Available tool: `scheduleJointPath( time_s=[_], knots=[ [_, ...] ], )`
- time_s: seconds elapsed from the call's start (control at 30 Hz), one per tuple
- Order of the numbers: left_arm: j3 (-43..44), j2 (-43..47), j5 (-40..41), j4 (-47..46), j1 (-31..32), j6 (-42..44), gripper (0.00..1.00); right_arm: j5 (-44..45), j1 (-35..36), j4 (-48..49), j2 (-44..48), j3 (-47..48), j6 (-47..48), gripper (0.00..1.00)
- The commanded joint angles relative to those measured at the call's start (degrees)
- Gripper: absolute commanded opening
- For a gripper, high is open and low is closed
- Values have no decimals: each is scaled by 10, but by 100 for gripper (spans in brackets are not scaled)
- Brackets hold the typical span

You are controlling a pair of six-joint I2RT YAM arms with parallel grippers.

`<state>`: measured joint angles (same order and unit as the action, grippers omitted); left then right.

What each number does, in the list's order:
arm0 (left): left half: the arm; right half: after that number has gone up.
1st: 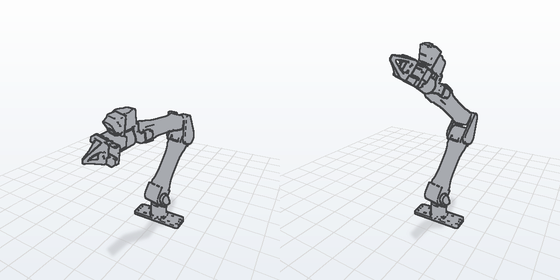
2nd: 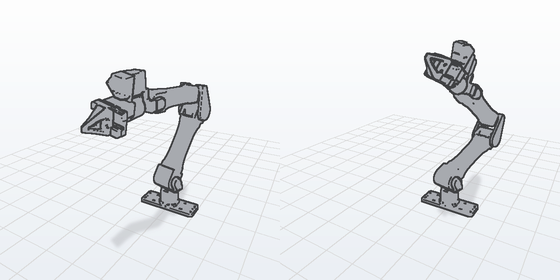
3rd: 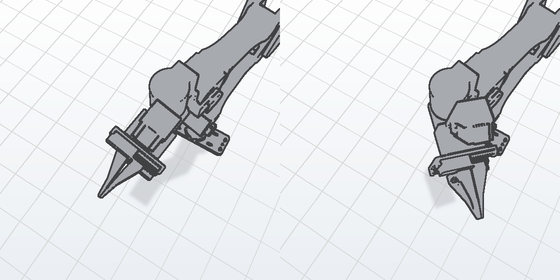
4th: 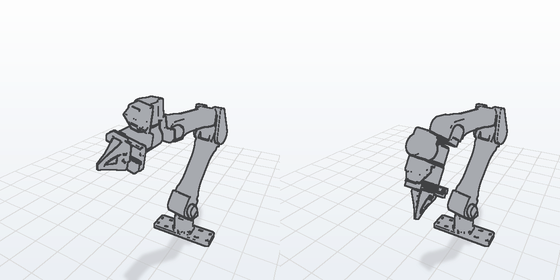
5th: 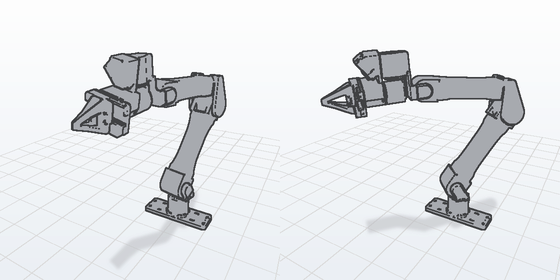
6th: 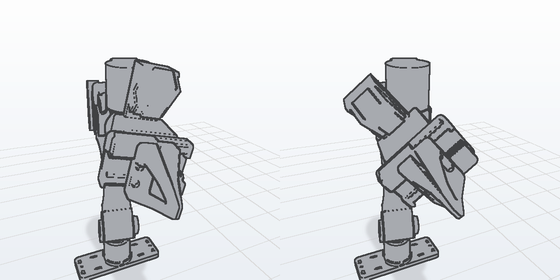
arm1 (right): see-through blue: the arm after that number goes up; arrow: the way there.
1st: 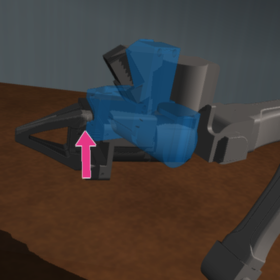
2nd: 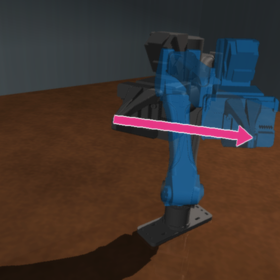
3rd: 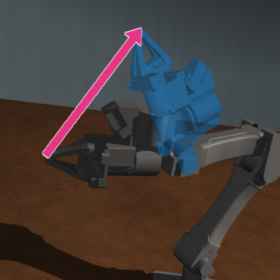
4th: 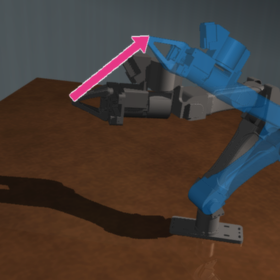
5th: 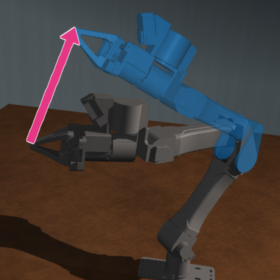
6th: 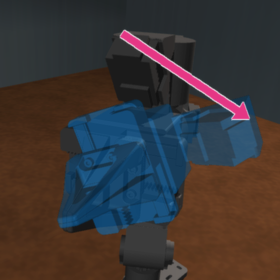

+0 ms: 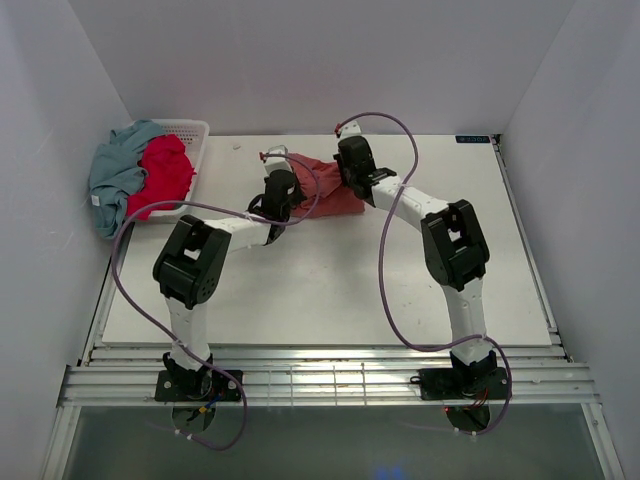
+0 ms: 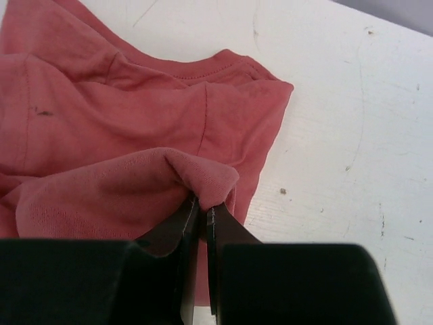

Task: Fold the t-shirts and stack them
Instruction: Fold the tshirt

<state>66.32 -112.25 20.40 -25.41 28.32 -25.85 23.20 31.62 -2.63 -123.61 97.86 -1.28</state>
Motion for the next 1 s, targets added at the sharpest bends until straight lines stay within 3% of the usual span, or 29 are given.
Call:
scheduleJointPath(
  time_s=[0.0, 0.6, 0.73, 0.8, 0.87, 0.93, 0.97],
  knots=[
    [40, -2, 1, -24, -16, -1, 0, 14, -8, 45, 1, 45, 10, 8],
    [228, -143, -65, 30, -55, -44, 0, 90, -17, 40, -35, 83, 20, 9],
    [343, -199, -87, 27, -63, -43, 2, 133, -25, 48, -71, 116, 0, 8],
    [426, -265, -105, 43, -72, -37, 38, 177, -28, 91, -77, 116, -3, 9],
    [574, -340, -112, 93, -79, -41, 72, 197, -31, 132, -81, 120, 5, 33],
    [668, -381, -104, 127, -83, -33, 83, 204, -33, 156, -90, 133, 35, 61],
    [709, -394, -97, 132, -85, -32, 97, 203, -34, 174, -89, 130, 47, 67]
  ],
)
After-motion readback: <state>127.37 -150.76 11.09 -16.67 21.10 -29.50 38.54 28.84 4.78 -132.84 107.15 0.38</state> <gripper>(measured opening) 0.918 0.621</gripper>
